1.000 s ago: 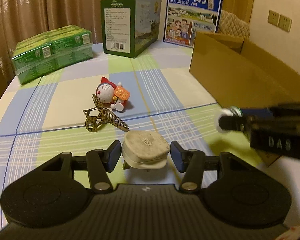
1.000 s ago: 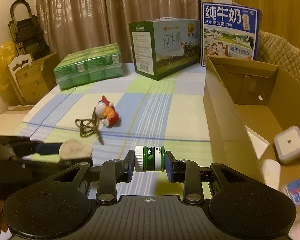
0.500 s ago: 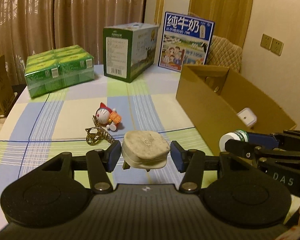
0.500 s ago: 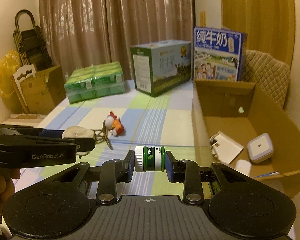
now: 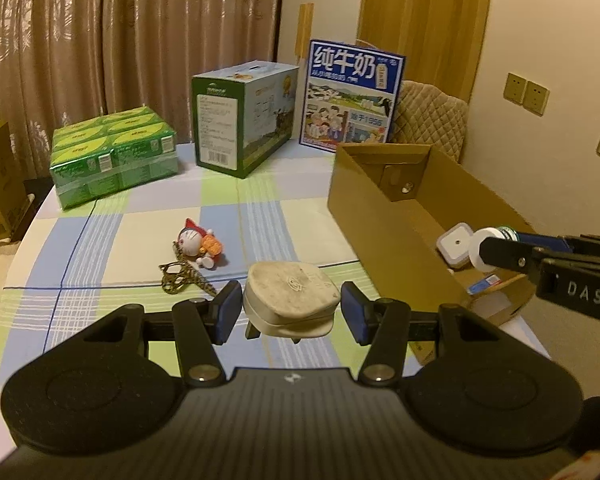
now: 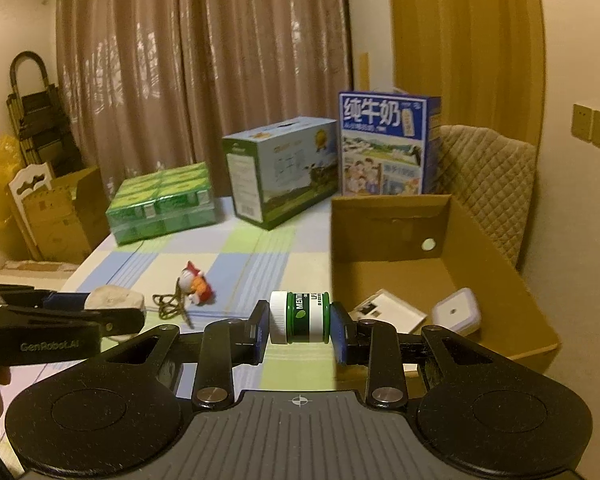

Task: Organize rigid objects
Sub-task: 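Carry the beige stone with the left tool while the right tool carries the bottle to the box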

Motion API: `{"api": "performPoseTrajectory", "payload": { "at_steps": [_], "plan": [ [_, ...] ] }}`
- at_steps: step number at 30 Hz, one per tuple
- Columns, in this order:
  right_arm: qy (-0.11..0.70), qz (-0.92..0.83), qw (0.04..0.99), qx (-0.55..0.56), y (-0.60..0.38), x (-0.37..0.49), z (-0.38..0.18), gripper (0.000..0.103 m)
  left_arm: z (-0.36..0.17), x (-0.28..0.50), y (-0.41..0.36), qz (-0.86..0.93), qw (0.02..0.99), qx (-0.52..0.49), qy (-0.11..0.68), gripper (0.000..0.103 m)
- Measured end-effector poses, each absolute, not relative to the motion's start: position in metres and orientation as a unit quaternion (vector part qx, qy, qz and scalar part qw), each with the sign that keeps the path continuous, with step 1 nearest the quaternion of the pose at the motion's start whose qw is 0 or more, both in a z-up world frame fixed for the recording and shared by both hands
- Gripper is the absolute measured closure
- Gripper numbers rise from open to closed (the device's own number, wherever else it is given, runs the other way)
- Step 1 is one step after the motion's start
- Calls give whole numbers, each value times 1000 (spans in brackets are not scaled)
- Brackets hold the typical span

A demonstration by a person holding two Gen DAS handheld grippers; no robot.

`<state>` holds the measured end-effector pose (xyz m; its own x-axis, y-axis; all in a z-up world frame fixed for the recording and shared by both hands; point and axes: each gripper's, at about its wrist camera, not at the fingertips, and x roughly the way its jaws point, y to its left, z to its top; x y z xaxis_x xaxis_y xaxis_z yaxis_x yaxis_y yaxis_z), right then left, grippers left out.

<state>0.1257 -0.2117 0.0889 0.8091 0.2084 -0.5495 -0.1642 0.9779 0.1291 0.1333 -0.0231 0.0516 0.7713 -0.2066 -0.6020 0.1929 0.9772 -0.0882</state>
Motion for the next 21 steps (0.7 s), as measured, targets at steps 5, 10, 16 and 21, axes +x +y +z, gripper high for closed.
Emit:
{"api": "performPoseTrajectory", "payload": {
  "at_steps": [5,10,16,21],
  "plan": [
    [284,83,954,45,-232,121,98,75,63,129,-42,-119,942,1,314,54],
    [282,63,956,48,-255,117,102,75,69,129,-62,-136,940,3,312,54],
    [285,34,956,54,-291,121,104,75,75,134,-94,-171,935,3,310,54],
    [295,18,953,68,-322,131,101,75,77,146,-125,-197,930,6,310,54]
  ]
}}
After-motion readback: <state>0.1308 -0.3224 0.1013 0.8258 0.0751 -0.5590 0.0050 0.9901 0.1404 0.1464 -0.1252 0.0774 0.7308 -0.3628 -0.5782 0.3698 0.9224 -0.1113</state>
